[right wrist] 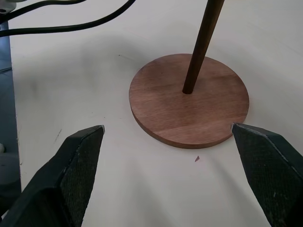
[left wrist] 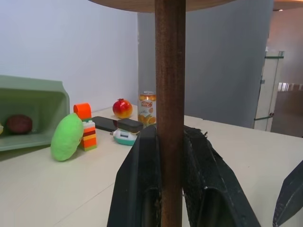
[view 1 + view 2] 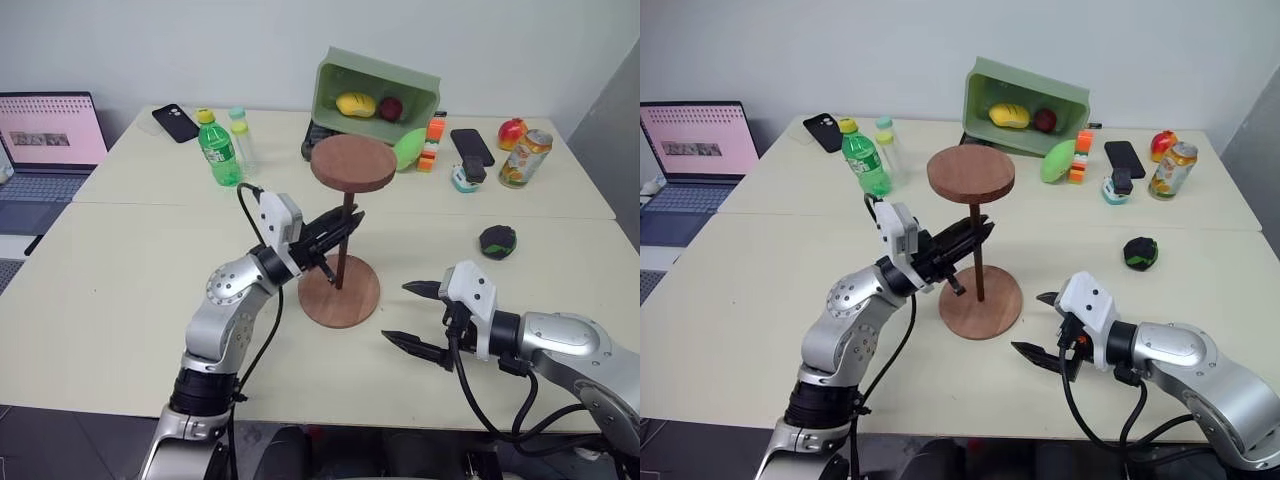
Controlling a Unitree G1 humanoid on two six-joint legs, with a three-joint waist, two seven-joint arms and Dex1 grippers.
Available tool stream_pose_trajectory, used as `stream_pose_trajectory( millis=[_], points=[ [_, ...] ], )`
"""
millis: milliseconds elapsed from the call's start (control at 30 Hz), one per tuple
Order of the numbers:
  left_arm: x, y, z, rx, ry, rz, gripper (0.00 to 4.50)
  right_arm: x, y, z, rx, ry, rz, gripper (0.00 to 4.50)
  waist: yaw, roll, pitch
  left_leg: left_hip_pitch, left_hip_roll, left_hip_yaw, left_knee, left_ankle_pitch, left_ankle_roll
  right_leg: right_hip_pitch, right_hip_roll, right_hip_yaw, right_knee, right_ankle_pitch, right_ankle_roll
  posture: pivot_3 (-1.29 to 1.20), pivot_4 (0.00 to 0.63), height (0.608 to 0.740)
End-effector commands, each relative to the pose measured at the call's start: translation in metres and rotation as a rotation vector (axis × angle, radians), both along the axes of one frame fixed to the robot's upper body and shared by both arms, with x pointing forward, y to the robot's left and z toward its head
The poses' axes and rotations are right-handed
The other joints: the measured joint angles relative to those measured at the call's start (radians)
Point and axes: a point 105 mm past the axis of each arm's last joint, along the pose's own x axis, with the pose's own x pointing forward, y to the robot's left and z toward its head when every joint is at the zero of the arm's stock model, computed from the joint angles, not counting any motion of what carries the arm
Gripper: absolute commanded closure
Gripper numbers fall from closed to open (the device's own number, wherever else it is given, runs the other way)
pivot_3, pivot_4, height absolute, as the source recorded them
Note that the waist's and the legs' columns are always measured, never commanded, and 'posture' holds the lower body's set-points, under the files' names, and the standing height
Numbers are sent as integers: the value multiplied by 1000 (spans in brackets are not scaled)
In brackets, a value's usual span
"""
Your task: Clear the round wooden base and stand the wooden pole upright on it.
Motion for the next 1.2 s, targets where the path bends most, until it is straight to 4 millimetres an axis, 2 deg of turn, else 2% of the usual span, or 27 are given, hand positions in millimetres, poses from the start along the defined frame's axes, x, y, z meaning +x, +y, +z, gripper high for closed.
stream_pose_trajectory(
  millis=[33,333,467,633,800,1100,1167,1200],
  points=[
    [3,8,-24,46,74,44,4243,-3,3,11,7,-63,23,0,0,0,0,0,0,0,0,0,0,0,0,0,0,0,0,0,150,740],
    [1,15,-43,102,99,61,4243,-3,3,11,7,-64,21,0,0,1,-2,5,0,-1,-2,0,0,7,0,0,-4,0,0,0,150,740],
    [1,20,-62,145,140,85,4243,-4,3,9,7,-60,16,0,0,1,-4,6,0,-1,-2,0,0,7,0,0,-4,0,0,0,150,740],
    [5,25,-70,148,179,115,4243,-4,4,8,9,-60,13,0,0,1,-6,11,0,0,-4,0,1,11,0,0,-6,0,0,0,150,740],
    [7,28,-73,175,172,128,4243,-4,5,8,11,-60,12,0,-1,2,-8,26,0,1,-14,0,1,26,1,0,-14,0,0,0,150,740],
    [6,29,-70,208,119,146,4243,-2,6,9,14,-71,9,0,-1,2,-9,27,1,1,-15,0,1,26,1,1,-14,0,0,0,150,740],
    [5,28,-69,216,113,132,3540,-2,6,9,13,-72,7,0,-1,2,-9,27,1,1,-15,0,1,26,1,1,-14,0,0,0,150,740],
    [5,27,-69,223,109,125,3372,-2,5,8,12,-73,6,0,-3,3,-9,27,1,1,-15,0,1,26,1,1,-14,0,0,0,150,740]
  ],
)
